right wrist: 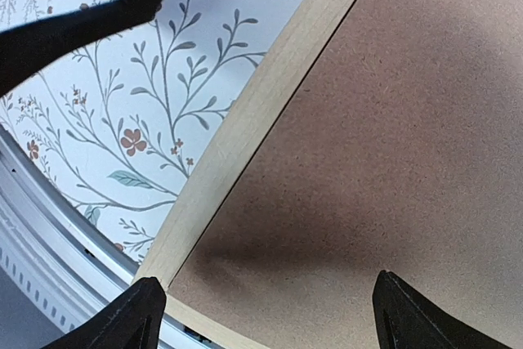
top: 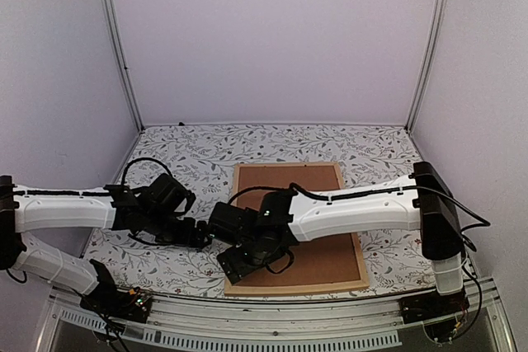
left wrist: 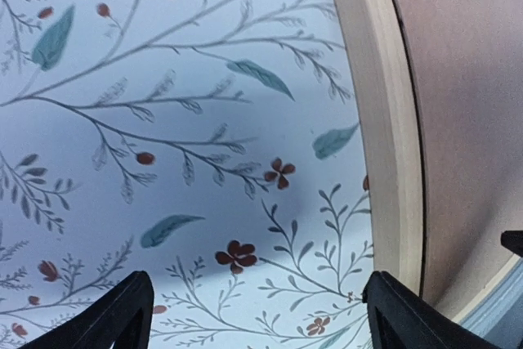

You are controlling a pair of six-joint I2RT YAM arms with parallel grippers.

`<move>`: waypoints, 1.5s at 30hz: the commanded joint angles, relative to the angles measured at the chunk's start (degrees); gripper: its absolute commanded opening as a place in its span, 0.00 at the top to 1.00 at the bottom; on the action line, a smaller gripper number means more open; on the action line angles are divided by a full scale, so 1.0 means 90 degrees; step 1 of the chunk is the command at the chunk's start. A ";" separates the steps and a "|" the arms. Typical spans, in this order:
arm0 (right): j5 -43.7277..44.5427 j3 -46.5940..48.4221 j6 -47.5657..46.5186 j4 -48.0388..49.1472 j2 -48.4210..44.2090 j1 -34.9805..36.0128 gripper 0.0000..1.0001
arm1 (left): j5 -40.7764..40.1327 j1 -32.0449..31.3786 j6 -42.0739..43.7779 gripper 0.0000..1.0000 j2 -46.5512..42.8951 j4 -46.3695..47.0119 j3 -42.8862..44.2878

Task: Put the photo into the frame
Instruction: Adjust the photo frame at the center of the board.

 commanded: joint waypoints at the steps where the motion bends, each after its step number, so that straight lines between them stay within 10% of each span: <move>1: 0.0405 0.0746 0.0633 -0.0861 0.0524 0.0159 0.08 | -0.0445 0.0355 0.0241 0.07 -0.0254 0.0048 0.0003; 45: 0.1377 0.2037 0.1697 -0.2314 0.1342 0.0405 0.18 | -0.0157 0.0463 0.0428 0.05 -0.0708 0.0478 -0.0534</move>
